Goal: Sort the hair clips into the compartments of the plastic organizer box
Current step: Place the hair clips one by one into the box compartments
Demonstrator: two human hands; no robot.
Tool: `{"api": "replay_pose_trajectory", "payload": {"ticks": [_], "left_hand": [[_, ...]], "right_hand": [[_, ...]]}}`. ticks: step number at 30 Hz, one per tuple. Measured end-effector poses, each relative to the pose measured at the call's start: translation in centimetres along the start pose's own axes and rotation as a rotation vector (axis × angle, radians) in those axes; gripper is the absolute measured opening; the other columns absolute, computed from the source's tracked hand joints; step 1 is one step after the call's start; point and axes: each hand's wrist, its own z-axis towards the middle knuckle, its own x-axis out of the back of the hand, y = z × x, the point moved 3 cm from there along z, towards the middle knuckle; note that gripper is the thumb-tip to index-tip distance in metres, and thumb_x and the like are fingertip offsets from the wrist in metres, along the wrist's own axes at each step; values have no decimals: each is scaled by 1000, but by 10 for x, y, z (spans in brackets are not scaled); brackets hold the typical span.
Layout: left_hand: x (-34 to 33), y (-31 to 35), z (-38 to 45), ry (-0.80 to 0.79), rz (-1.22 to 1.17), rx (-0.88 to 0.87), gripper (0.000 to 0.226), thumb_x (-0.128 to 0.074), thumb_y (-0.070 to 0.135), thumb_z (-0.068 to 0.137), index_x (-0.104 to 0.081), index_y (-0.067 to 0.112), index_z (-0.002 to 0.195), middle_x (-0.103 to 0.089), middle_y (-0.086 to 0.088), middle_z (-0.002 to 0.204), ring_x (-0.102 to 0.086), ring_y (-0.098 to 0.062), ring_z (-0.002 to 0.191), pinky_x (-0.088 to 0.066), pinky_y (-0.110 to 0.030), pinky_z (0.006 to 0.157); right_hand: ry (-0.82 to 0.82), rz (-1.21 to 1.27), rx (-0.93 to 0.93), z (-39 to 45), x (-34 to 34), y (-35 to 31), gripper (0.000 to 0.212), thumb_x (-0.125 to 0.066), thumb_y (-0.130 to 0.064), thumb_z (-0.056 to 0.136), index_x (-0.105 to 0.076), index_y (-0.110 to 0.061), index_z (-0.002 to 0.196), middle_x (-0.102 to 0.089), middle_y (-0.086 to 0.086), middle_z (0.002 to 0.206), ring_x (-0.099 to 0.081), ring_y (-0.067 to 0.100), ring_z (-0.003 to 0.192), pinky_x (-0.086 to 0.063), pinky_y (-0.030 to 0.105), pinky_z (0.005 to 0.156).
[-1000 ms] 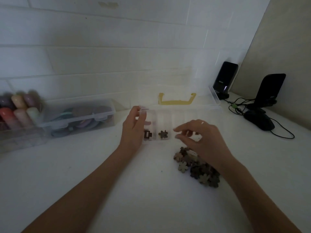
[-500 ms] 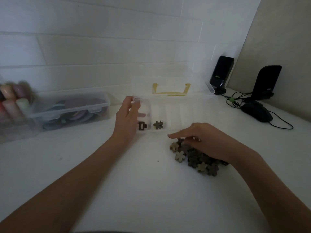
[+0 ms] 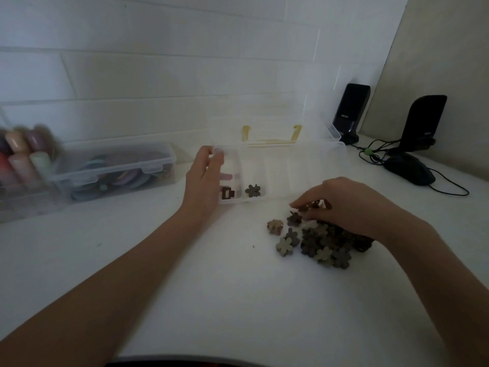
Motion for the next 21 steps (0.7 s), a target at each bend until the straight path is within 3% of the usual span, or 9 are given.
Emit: {"api": "replay_pose_trajectory", "payload": {"ticks": [4,8,12,14,17,21], "left_hand": [[0,1,-1,2,17,-3,16,-39,33,100,-50,29,89,-57,3,95,-65,-16,74,-43,-23,54],[0,2,-3,1,19,-14,18,-39,34,99,-50,31,86,-57,6,93,-65,-16,74,-45,-27,58],[0,3,-2,-1,0,12,17,-39,34,100,-51,27,91,-57,5,93,-65,-17,75,-46,-27,58],[0,3,-2,-3,0,17,18,-39,34,100,-52,25,93,-57,5,93,-65,-18,76,-46,-24,55],[-1,3,-4,4,-6,19,19,-38,34,100,-51,28,88,-57,6,92,-65,-17,75,-44,-21,50],[-3,3,-5,-13,-13,2,18,-39,33,100,-51,30,86,-58,6,92,-65,-18,77,-45,-25,56]], "right_hand": [[37,72,14,2,-10,-5,18,-64,-34,86,-69,-37,103,-51,-29,79,-52,-1,78,-39,18,68],[2,193,60,4,-16,-7,28,-65,-25,85,-65,-39,110,-64,-25,103,-59,-3,91,-48,23,84],[38,303,124,4,-15,-11,20,-72,-22,80,-70,-32,97,-69,-20,90,-61,-1,78,-47,11,72],[170,473,99,4,-6,-13,20,-76,-20,74,-68,-27,91,-71,-14,82,-62,3,68,-48,12,64],[357,953,-14,3,2,-13,25,-77,-11,71,-64,-15,91,-74,-1,75,-67,12,65,-53,17,63],[390,1335,-114,4,-6,-15,15,-67,-2,81,-66,-1,95,-74,13,83,-71,24,78,-56,21,69]]}}
